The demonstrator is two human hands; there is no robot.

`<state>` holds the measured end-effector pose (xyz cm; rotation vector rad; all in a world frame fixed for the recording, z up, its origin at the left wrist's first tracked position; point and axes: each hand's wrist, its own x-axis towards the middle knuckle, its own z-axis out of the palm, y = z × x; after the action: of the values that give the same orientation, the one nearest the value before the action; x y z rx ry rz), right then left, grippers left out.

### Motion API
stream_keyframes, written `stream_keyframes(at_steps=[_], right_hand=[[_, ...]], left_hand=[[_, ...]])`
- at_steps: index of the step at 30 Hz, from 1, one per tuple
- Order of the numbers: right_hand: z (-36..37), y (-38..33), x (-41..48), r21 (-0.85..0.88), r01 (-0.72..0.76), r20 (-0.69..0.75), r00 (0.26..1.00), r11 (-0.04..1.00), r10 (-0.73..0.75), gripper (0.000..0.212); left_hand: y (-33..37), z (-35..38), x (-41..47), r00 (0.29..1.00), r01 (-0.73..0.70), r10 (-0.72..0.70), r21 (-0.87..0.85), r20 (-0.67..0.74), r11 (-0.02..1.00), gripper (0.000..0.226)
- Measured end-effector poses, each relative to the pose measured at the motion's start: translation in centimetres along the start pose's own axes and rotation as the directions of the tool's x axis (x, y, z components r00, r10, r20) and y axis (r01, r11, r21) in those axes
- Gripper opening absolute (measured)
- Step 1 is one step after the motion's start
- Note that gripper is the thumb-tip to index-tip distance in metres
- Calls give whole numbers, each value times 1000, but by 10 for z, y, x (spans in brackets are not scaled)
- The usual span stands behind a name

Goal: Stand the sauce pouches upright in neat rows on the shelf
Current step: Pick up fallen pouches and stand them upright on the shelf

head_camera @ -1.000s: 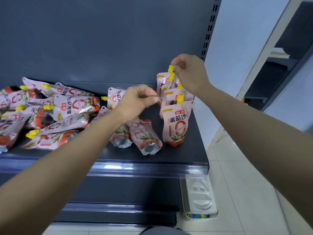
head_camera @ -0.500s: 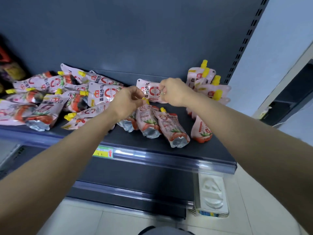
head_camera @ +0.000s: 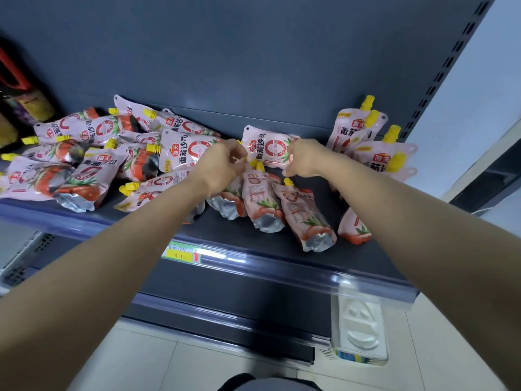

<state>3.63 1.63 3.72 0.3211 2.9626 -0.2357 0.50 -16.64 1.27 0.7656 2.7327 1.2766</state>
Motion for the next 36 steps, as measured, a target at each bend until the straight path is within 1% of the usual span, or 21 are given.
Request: stream_keyframes(at_steps=[1,4,5,8,10,14,17,21,24,28,32,36], right_hand=[[-2,1,5,13,4,-33,999,1000,-4,47],[-3,1,25,12,43,-87,995,999,-42,35],[-2,-1,32,9,55,-100,994,998,-54,36],[3,-7,49,-19,79,-115,990,997,-81,49],[8,-11,60,-51,80,-103,991,996,-85,54],[15,-21,83,-79,53,-67,996,995,-59,62],[21,-30,99,-80,47,-59,997,996,-52,62],[27,-41,115,-120,-12,-134,991,993,-4,55],[28,-49,123,-134,-65,-167,985,989,42,49],[32,-52,132,-172,-77,-129,990,982,55,47],[43,-50,131,-184,-67,-90,995,981,51,39],[44,-46,128,-164,-46,-55,998,985,38,42]], left_hand=[[0,0,4,1000,-2,3,18,-13,1000,16],[-4,-1,12,1000,-8,11,94,-27,996,21],[-7,-2,14,1000,-8,11,108,-28,994,22],[-17,-7,21,1000,-1,4,126,-19,992,23],[-25,-10,27,1000,3,-3,128,2,992,25],[-37,-15,40,999,-24,18,131,49,991,26],[-44,-20,48,993,-70,55,145,107,987,28],[-54,-29,58,981,-110,88,118,173,987,27],[-60,-32,66,974,-140,111,138,200,980,27],[-65,-29,72,962,-190,153,150,227,970,28],[-66,-23,75,951,-214,173,141,257,967,28],[-62,-15,73,932,-249,197,140,306,958,25]])
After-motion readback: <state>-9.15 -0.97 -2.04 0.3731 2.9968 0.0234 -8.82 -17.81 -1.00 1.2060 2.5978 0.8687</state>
